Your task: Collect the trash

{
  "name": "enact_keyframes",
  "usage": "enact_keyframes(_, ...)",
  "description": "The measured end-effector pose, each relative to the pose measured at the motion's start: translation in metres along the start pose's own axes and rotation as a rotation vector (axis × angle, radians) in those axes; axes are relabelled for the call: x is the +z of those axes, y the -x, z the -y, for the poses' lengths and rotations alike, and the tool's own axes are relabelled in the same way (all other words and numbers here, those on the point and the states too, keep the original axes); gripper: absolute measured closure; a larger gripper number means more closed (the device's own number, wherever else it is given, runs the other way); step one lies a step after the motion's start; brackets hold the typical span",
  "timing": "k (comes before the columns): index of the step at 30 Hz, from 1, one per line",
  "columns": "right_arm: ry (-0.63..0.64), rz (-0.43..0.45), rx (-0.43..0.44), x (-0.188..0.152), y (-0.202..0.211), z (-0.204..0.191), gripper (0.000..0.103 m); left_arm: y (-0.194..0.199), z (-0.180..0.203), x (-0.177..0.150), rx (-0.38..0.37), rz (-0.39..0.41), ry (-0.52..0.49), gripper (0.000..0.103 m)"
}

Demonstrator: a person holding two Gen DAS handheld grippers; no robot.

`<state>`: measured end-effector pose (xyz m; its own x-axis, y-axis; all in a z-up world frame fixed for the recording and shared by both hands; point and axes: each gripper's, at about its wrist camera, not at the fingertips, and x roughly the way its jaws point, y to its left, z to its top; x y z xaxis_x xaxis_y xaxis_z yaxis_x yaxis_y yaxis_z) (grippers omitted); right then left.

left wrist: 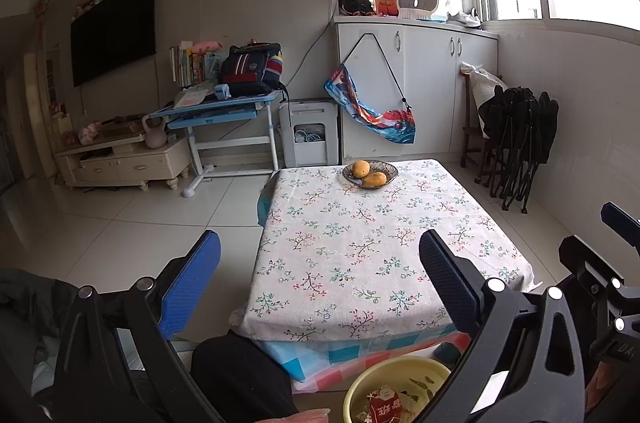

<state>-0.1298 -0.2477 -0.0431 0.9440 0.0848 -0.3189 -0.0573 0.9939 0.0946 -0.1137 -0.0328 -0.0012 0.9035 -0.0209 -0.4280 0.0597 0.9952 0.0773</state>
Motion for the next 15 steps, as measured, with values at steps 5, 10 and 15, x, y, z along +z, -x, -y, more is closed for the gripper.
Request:
enact_keyframes(5, 0.002, -0.001, 0.000, 0.0005, 0.0014, 0.0011, 0.007, 0.0000, 0.0003, -0.0007, 0.000, -0.001, -0.006, 0.007)
enact_keyframes(10, 0.002, -0.002, 0.000, 0.0005, 0.0012, 0.0011, 0.007, 0.0002, 0.0001, -0.0012, -0.002, -0.001, -0.008, 0.007)
enact_keyframes(15, 0.003, -0.003, 0.000, 0.0004, 0.0010, 0.0010, 0.007, 0.0000, 0.0002, -0.0015, -0.002, -0.002, -0.010, 0.007)
